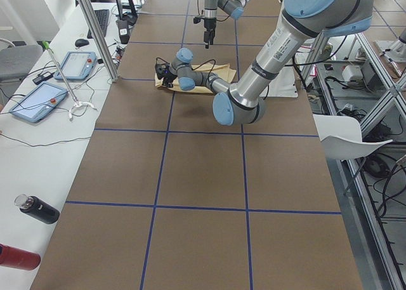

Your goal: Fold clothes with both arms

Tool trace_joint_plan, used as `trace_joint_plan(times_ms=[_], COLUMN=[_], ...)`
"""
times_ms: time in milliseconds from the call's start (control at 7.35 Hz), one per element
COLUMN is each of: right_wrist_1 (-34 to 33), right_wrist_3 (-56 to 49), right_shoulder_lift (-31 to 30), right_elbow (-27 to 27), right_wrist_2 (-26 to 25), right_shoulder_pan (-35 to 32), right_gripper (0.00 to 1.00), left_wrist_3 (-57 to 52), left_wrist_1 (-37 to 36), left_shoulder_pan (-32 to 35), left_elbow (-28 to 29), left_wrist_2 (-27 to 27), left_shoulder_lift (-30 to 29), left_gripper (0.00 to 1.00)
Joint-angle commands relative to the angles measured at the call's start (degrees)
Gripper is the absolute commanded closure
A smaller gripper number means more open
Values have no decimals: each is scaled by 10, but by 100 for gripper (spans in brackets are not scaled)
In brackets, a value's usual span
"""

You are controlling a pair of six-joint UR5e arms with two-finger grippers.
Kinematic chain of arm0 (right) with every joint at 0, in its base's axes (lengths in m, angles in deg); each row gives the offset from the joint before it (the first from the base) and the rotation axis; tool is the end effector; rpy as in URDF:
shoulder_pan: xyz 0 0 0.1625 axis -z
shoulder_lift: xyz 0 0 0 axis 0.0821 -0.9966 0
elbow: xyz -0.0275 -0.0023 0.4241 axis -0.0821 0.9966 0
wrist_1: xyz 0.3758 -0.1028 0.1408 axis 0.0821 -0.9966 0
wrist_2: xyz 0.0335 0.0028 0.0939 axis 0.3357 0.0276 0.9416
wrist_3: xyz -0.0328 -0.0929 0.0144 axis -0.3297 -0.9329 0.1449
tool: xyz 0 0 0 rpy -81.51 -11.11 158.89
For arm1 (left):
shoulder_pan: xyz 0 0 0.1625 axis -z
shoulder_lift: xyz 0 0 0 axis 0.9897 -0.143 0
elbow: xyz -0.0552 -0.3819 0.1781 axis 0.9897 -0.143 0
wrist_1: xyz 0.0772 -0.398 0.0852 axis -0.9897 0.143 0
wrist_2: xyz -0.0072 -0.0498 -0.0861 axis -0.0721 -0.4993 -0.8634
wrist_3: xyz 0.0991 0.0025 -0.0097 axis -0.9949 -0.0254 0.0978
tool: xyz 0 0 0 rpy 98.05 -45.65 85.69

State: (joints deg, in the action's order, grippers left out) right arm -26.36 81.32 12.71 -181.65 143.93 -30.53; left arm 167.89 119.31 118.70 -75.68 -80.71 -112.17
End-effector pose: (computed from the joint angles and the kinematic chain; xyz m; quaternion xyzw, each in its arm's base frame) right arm -0.4134 -0.3972 0.3041 -0.0525 -0.5161 0.1273 0.8454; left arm 0.5681 -0.5896 0.2620 0.1529 0.5339 -0.2694 0.7868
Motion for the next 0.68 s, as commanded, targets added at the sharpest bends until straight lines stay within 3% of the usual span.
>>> trace_joint_plan(times_ms=[0, 136, 272, 408, 544], right_wrist_1=[-6, -13, -36, -87, -150], right_wrist_3=[-79, -96, -117, -129, -168], right_shoulder_lift=[2, 8, 22, 48, 80], right_elbow=[2, 5, 5, 4, 5], right_wrist_2=[-18, -20, -33, -74, -127], right_shoulder_pan=[7, 11, 23, 52, 85], right_gripper=[0, 0, 0, 0, 0], left_wrist_3=[-28, -28, -28, -28, -35], left_wrist_1=[1, -3, -8, -9, -10], left_shoulder_pan=[4, 9, 28, 39, 40], left_elbow=[-14, -53, -96, -134, -163], left_wrist_2=[-3, -21, -82, -116, -116], left_shoulder_lift=[10, 39, 70, 103, 128], left_gripper=[0, 0, 0, 0, 0])
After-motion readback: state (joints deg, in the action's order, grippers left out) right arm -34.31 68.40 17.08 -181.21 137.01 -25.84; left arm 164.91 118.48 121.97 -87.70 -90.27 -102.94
